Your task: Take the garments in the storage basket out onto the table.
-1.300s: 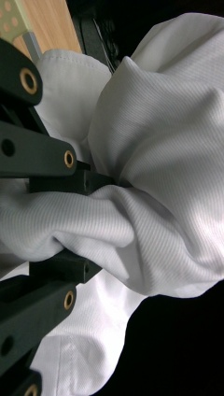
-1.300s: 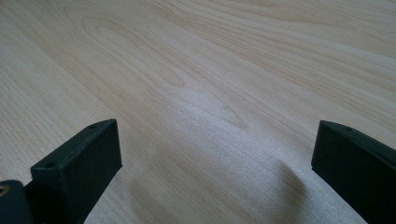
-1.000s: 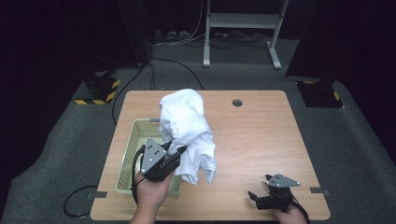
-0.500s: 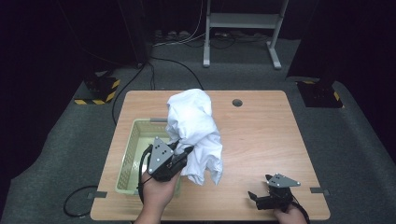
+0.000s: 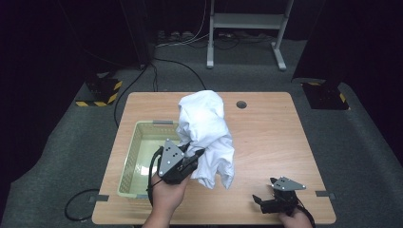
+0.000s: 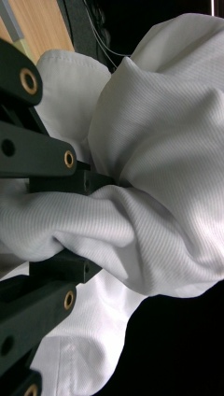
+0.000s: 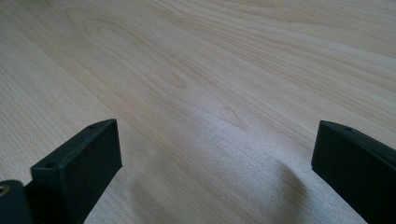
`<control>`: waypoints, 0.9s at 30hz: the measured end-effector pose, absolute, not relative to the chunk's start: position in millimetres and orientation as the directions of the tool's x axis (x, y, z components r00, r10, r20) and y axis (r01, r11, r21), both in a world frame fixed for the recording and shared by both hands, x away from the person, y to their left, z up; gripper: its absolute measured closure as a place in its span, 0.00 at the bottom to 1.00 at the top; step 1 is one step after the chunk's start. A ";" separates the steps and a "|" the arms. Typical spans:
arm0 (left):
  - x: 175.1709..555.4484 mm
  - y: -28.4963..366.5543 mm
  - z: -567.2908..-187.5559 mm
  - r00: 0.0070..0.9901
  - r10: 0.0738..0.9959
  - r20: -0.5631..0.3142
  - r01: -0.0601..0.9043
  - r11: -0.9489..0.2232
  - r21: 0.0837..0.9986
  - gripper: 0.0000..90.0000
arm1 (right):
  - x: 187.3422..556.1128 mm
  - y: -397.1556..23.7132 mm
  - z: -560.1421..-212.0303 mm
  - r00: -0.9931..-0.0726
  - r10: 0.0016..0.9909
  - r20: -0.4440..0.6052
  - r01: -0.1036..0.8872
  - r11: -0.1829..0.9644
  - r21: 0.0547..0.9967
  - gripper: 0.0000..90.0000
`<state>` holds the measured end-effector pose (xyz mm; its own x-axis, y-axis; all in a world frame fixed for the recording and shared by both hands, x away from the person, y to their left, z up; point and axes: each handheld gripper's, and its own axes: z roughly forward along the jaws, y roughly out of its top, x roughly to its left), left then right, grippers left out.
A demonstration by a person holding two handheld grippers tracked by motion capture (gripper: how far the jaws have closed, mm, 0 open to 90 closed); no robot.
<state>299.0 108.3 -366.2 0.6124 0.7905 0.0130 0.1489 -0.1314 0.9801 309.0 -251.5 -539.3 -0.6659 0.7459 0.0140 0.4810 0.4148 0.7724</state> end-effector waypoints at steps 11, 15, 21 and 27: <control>300.5 94.7 -365.4 0.633 0.774 0.010 0.143 -0.130 0.981 0.76 | 309.2 -252.1 -539.2 -0.665 0.746 0.021 0.483 0.409 0.774 0.01; 300.7 90.2 -365.3 0.641 0.767 0.012 0.141 -0.133 0.981 0.76 | 309.2 -252.4 -539.2 -0.665 0.746 0.021 0.482 0.408 0.775 0.01; 300.8 84.0 -364.6 0.652 0.758 0.009 0.140 -0.132 0.981 0.76 | 309.3 -252.5 -539.2 -0.665 0.747 0.022 0.483 0.407 0.775 0.01; 301.8 76.8 -365.3 0.664 0.748 0.004 0.141 -0.131 0.981 0.76 | 309.4 -252.7 -539.2 -0.664 0.747 0.024 0.484 0.405 0.775 0.01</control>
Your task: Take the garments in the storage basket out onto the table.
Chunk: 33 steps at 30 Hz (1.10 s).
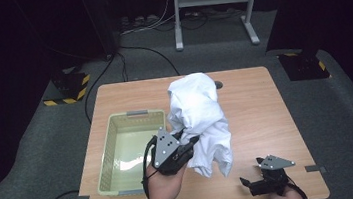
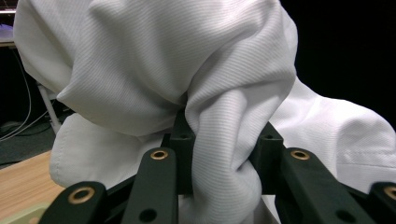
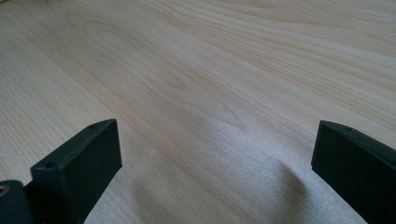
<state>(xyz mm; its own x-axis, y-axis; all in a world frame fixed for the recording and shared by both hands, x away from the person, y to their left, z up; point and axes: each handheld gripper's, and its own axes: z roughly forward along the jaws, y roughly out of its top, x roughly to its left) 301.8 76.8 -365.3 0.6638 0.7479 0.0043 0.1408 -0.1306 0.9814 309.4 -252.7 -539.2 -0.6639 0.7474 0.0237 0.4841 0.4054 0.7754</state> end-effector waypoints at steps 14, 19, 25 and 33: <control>304.7 58.9 -369.7 0.691 0.723 -0.011 0.152 -0.130 0.980 0.77 | 309.4 -253.3 -539.1 -0.663 0.748 0.029 0.485 0.400 0.778 0.01; 305.4 52.9 -372.7 0.700 0.714 -0.015 0.156 -0.132 0.979 0.77 | 309.4 -253.5 -539.0 -0.661 0.749 0.034 0.489 0.396 0.777 0.01; 305.3 47.9 -376.0 0.708 0.707 -0.015 0.160 -0.139 0.977 0.77 | 309.7 -253.6 -539.1 -0.664 0.747 0.033 0.487 0.398 0.778 0.01; 306.3 41.1 -380.5 0.716 0.698 -0.020 0.167 -0.143 0.976 0.77 | 309.5 -253.5 -539.1 -0.665 0.746 0.033 0.485 0.398 0.778 0.01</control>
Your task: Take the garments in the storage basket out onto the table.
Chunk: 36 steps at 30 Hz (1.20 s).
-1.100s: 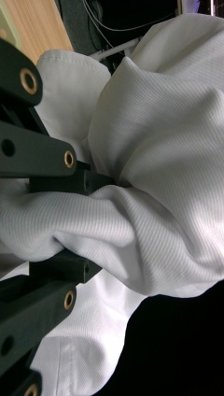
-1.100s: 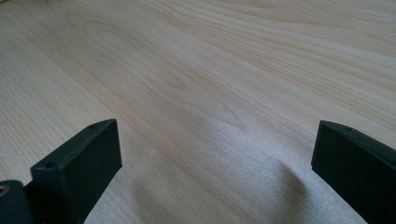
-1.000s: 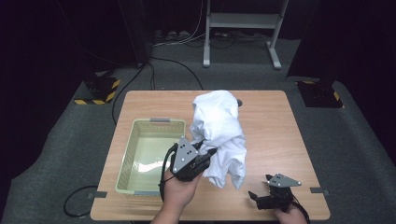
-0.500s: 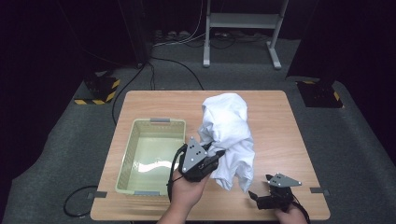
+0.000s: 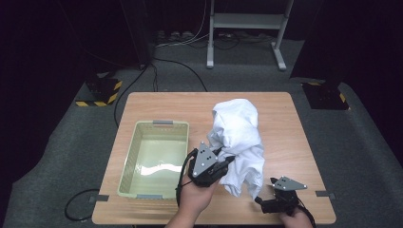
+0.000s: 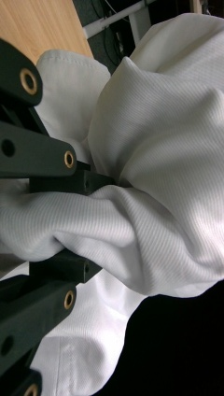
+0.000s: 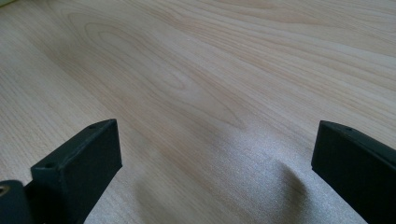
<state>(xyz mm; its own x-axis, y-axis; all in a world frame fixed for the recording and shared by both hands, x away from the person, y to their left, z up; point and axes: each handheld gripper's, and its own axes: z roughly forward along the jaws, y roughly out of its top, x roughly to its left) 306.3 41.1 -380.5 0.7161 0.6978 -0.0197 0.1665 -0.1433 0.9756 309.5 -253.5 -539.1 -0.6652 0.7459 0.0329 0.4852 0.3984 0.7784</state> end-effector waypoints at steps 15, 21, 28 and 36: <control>313.8 33.8 -390.2 0.712 0.702 -0.034 0.191 -0.146 0.971 0.77 | 309.3 -253.7 -539.0 -0.665 0.746 0.034 0.485 0.396 0.780 0.01; 318.5 31.1 -397.0 0.703 0.710 -0.040 0.207 -0.151 0.967 0.77 | 309.3 -253.9 -538.9 -0.665 0.746 0.037 0.486 0.395 0.779 0.01; 324.0 26.9 -404.4 0.695 0.717 -0.051 0.227 -0.151 0.962 0.77 | 309.3 -254.1 -538.9 -0.666 0.745 0.038 0.486 0.395 0.780 0.01; 328.2 20.4 -414.1 0.677 0.735 -0.044 0.247 -0.171 0.954 0.77 | 309.6 -254.3 -538.9 -0.666 0.745 0.038 0.484 0.393 0.782 0.01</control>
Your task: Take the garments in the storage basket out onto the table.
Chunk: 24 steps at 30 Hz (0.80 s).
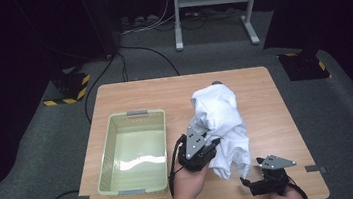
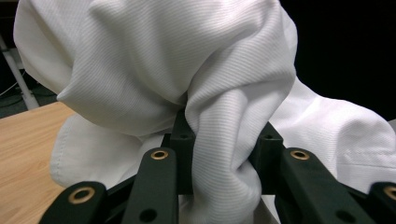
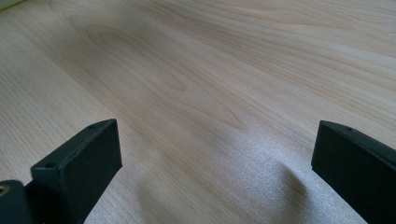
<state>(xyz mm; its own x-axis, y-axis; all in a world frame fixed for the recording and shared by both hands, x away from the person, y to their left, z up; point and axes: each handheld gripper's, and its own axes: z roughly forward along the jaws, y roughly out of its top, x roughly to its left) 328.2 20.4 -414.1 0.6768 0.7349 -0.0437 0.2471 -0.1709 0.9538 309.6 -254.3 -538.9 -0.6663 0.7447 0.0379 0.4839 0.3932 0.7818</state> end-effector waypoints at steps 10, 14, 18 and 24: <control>334.5 13.3 -429.2 0.662 0.748 -0.052 0.291 -0.192 0.937 0.77 | 309.7 -254.9 -538.9 -0.666 0.744 0.041 0.484 0.390 0.783 0.01; 338.0 9.8 -435.0 0.652 0.755 -0.063 0.314 -0.194 0.929 0.77 | 309.7 -255.0 -538.9 -0.666 0.745 0.042 0.484 0.388 0.784 0.01; 341.1 6.0 -439.5 0.651 0.757 -0.062 0.324 -0.203 0.924 0.77 | 309.5 -255.3 -538.8 -0.662 0.748 0.048 0.487 0.381 0.786 0.01; 346.6 3.8 -446.1 0.639 0.766 -0.066 0.340 -0.204 0.918 0.77 | 309.4 -256.1 -538.8 -0.662 0.747 0.055 0.490 0.376 0.786 0.01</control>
<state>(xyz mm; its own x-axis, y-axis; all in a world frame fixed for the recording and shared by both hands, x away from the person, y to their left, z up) 346.6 3.8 -446.1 0.6392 0.7662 -0.0661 0.3395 -0.2040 0.9182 309.4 -256.1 -538.8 -0.6621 0.7474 0.0547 0.4899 0.3763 0.7864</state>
